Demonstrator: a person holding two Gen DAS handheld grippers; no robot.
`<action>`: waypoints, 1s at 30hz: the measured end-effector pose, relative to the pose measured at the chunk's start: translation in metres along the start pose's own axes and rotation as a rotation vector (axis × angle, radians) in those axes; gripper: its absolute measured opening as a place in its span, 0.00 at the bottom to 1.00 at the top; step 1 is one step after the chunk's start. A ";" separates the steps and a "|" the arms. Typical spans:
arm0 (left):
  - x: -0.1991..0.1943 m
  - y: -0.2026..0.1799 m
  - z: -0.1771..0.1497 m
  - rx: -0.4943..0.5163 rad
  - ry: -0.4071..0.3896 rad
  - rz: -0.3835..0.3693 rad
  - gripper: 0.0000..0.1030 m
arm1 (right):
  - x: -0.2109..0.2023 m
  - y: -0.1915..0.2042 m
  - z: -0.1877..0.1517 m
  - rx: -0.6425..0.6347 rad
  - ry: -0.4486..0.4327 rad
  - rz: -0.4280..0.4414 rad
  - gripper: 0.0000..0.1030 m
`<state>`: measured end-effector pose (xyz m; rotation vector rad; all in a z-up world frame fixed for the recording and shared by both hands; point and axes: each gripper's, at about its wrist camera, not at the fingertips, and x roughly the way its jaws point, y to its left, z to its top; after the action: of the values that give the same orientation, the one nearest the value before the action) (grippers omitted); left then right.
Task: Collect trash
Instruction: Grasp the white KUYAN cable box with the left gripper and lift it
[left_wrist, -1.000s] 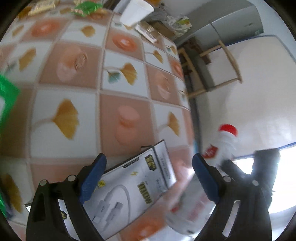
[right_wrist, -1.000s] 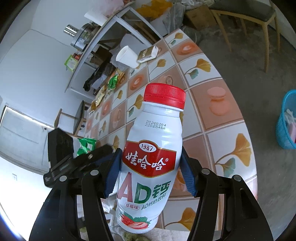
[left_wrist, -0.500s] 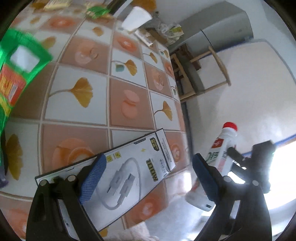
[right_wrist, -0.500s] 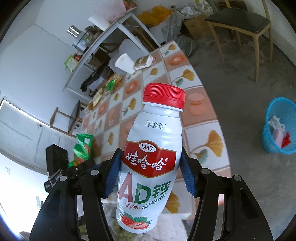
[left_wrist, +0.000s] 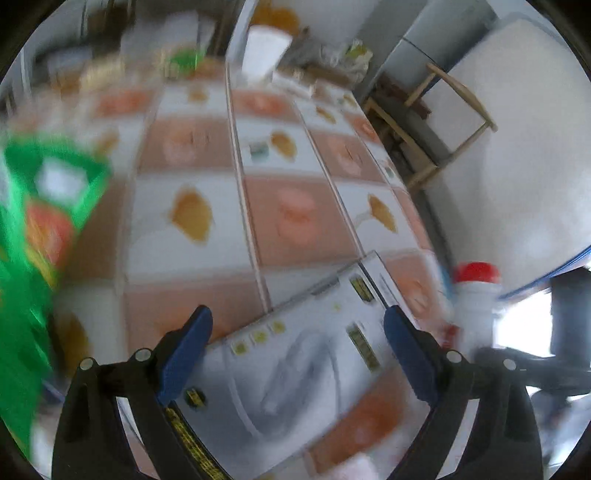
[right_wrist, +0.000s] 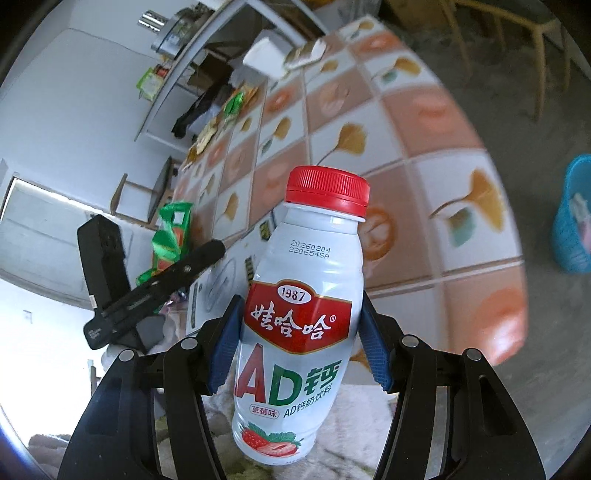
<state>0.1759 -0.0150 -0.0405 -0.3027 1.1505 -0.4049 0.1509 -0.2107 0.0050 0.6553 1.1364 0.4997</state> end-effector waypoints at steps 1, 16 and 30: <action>-0.001 0.003 -0.003 -0.021 0.022 -0.035 0.89 | 0.006 0.002 0.001 0.003 0.006 0.004 0.55; -0.041 0.021 -0.048 -0.042 -0.010 -0.098 0.89 | 0.073 0.035 0.056 -0.052 0.047 0.090 0.54; -0.032 -0.010 -0.051 0.113 -0.086 0.138 0.89 | 0.032 0.030 0.042 -0.155 -0.026 -0.123 0.54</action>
<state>0.1156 -0.0106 -0.0297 -0.1396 1.0528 -0.3313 0.2004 -0.1772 0.0158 0.4531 1.0943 0.4678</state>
